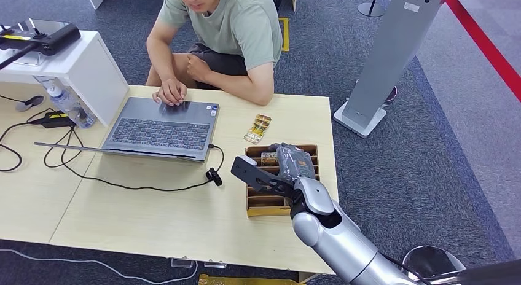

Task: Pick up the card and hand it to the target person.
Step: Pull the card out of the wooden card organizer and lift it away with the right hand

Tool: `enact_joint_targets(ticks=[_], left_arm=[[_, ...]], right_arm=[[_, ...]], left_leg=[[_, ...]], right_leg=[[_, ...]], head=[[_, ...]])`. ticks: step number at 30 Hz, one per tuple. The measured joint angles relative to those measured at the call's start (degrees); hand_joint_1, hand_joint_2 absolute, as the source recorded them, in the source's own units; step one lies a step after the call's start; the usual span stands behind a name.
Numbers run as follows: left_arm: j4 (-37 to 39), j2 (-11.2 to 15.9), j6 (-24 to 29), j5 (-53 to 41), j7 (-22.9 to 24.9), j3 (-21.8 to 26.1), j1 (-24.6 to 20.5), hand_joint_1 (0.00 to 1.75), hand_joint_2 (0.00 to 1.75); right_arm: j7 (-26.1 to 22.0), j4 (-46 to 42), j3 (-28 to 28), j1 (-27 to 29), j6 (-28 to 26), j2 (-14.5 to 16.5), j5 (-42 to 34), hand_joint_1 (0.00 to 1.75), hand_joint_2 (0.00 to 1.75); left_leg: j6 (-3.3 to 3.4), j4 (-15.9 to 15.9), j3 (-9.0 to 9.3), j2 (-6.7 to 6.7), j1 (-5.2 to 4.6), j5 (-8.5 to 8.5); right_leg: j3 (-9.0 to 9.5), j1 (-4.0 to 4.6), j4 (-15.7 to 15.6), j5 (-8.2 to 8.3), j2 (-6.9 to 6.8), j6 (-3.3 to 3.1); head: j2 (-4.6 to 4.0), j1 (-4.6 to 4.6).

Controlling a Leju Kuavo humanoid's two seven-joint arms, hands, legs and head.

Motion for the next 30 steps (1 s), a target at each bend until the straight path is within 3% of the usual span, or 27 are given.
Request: enact_joint_targets(ticks=[15, 17, 21, 30], left_arm=[[0.0, 0.0, -0.01, 0.02, 0.1, 0.0, 0.0, 0.0, 0.0], [0.0, 0.0, -0.04, 0.02, 0.1, 0.0, 0.0, 0.0, 0.0], [0.0, 0.0, -0.07, 0.01, 0.09, 0.0, 0.0, 0.0, 0.0], [0.0, 0.0, 0.04, -0.29, 0.09, 0.0, 0.0, 0.0, 0.0]], right_arm=[[0.03, -0.03, 0.04, 0.18, 0.24, -0.02, -0.14, 0.72, 1.75], [0.12, -0.08, 0.04, 0.3, 0.25, -0.05, -0.18, 0.77, 1.75], [0.2, -0.22, 0.02, 0.44, 0.26, -0.24, -0.2, 1.23, 1.75], [0.24, -0.41, -0.01, 0.53, 0.42, -0.45, -0.19, 1.38, 1.75]], left_leg=[[0.0, 0.0, 0.01, 0.0, 0.0, 0.0], [0.0, 0.0, 0.01, 0.0, 0.0, 0.0], [0.0, 0.0, 0.01, 0.0, 0.0, 0.0], [0.0, 0.0, 0.01, 0.0, 0.0, 0.0]], right_leg=[[0.0, 0.0, 0.0, 0.0, 0.0, 0.0], [0.0, 0.0, 0.0, 0.0, 0.0, 0.0], [0.0, 0.0, 0.0, 0.0, 0.0, 0.0], [0.0, 0.0, 0.0, 0.0, 0.0, 0.0]], head=[[0.0, -0.02], [0.0, -0.01], [0.0, -0.01], [0.0, 0.0]])
